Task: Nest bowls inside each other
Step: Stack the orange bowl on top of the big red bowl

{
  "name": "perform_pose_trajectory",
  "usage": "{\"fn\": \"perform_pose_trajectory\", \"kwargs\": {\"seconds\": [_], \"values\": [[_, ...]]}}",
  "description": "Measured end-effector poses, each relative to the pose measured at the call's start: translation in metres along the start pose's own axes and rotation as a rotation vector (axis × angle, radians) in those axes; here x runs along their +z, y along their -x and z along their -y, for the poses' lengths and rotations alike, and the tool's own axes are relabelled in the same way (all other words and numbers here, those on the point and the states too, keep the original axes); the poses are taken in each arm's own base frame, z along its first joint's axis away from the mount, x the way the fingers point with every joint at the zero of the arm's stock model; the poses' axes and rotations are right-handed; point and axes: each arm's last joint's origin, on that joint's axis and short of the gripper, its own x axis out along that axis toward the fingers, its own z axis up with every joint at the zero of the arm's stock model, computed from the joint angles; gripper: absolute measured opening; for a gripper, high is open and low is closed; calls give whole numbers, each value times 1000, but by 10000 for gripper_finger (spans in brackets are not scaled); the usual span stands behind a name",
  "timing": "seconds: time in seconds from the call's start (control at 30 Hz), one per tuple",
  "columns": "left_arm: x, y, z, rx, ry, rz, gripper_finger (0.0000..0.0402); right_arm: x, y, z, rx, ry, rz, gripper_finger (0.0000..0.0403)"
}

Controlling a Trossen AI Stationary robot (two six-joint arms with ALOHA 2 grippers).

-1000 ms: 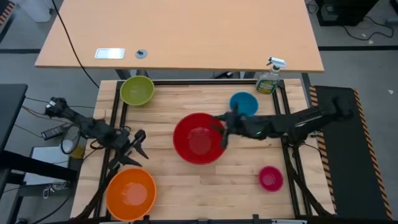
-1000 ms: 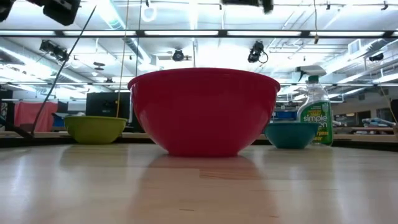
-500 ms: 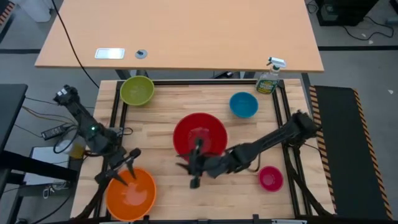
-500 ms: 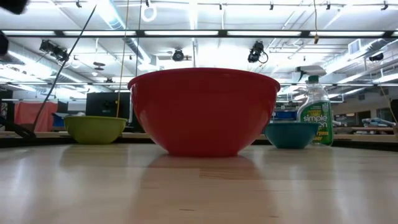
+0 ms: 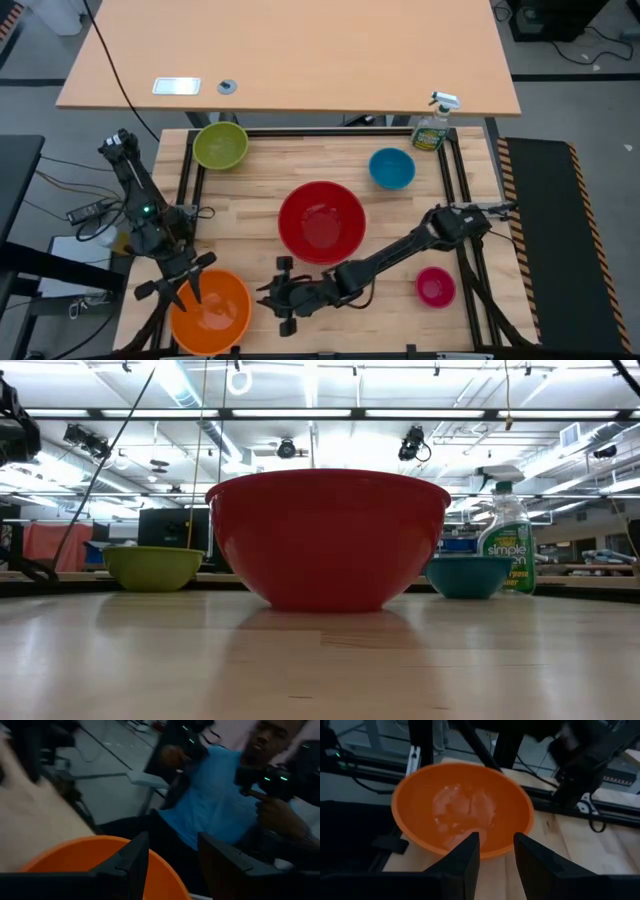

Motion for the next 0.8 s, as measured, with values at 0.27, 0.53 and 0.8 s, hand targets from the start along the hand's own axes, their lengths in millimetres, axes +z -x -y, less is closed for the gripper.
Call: {"fn": "perform_pose_trajectory", "kwargs": {"seconds": [0.27, 0.53, 0.8], "values": [[-3, 2, -15, 283, 48, 39, 172, -16, -45, -1, 62, -55, 12, 130], [-9, 3, -21, 345, 90, -12, 172, -26, -80, 2, 170, -75, 37, 130], [-8, 3, -21, 349, 91, -4, 172, -43, -77, 8, 172, -64, -188, 130]]}}
